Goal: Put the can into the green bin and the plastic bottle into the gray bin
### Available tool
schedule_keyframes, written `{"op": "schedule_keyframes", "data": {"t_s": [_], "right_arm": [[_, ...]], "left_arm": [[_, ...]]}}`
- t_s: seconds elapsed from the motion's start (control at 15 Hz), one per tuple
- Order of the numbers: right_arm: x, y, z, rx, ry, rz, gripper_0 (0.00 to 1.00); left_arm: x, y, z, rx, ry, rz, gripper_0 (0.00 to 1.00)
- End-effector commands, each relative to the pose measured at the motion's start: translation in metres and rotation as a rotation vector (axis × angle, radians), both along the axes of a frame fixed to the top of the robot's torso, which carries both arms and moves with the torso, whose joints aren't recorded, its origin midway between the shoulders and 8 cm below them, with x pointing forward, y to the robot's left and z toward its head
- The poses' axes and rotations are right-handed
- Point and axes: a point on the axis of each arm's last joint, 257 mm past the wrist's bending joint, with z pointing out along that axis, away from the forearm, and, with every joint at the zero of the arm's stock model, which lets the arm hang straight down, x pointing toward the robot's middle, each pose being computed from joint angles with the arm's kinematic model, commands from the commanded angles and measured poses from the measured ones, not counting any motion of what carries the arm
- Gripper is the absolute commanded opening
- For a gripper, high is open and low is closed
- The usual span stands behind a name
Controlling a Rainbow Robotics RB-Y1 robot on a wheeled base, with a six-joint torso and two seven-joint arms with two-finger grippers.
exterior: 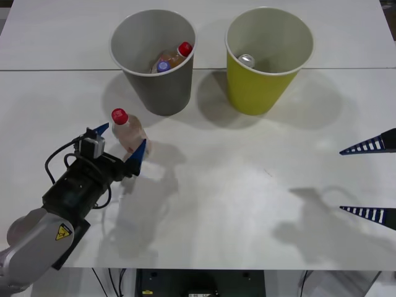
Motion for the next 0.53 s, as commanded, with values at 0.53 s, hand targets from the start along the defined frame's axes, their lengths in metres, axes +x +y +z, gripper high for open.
{"op": "schedule_keyframes", "data": {"t_s": [0.53], "right_arm": [[0.000,0.000,0.000,0.000,0.000,0.000,1.00]], "left_arm": [[0.030,-0.023,0.003,-0.055,-0.012,0.020,1.00]]}}
